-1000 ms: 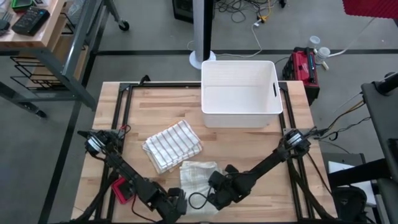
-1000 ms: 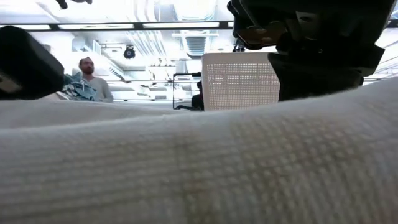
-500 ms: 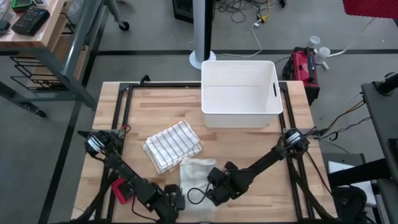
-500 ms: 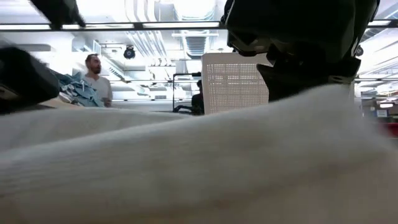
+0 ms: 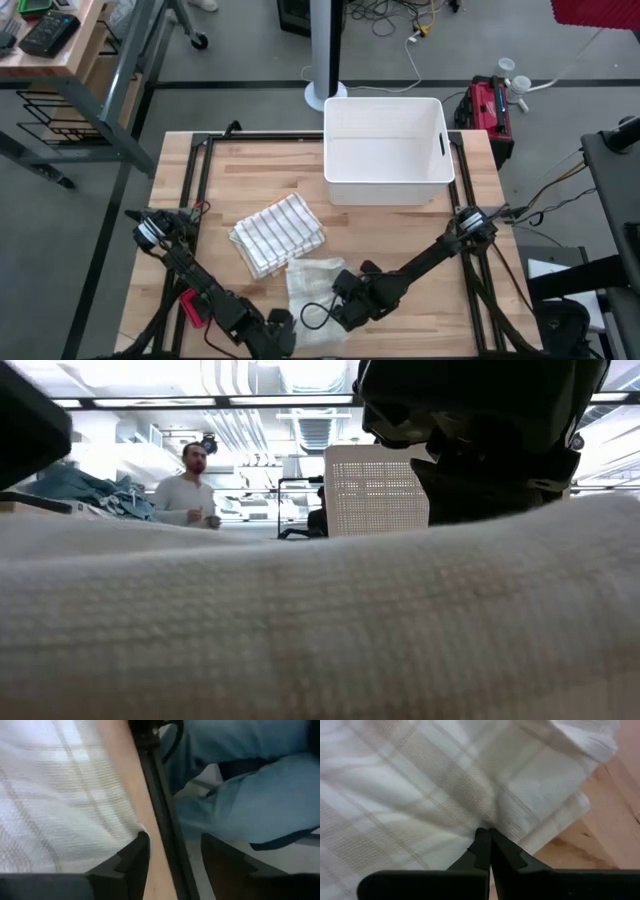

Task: Fold towel
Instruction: Fold the light gray patterned towel

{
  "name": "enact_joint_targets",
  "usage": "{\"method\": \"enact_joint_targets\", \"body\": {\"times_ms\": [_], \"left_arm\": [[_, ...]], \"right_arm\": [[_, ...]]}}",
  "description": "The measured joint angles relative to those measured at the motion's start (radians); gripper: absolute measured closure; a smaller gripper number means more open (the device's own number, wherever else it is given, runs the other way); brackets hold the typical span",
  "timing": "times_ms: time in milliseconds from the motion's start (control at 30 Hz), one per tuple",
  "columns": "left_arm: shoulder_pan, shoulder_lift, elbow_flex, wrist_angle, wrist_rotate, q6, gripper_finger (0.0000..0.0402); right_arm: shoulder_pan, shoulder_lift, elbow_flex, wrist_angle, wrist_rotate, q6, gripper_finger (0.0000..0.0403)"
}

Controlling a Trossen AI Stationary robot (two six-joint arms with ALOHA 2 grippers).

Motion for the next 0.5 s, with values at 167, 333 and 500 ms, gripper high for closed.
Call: {"method": "enact_joint_targets", "body": {"times_ms": [167,333,500], "left_arm": [[0.001,-0.001,0.000,-0.063,-0.038,-0.065,0.0243],[-0.003,-0.001,0.000,-0.071,-0.182,-0.056,0.0263],[0.000,-0.002,0.000,-0.069,-0.356,-0.010,0.0293]], "right_arm": [[0.001,-0.007,-0.001,-0.012,0.045,-0.015,0.0403],[0.003,-0.055,0.007,-0.016,0.085,-0.099,0.0403],[0.014,-0.096,0.007,-0.013,0.090,-0.268,0.0403]]}}
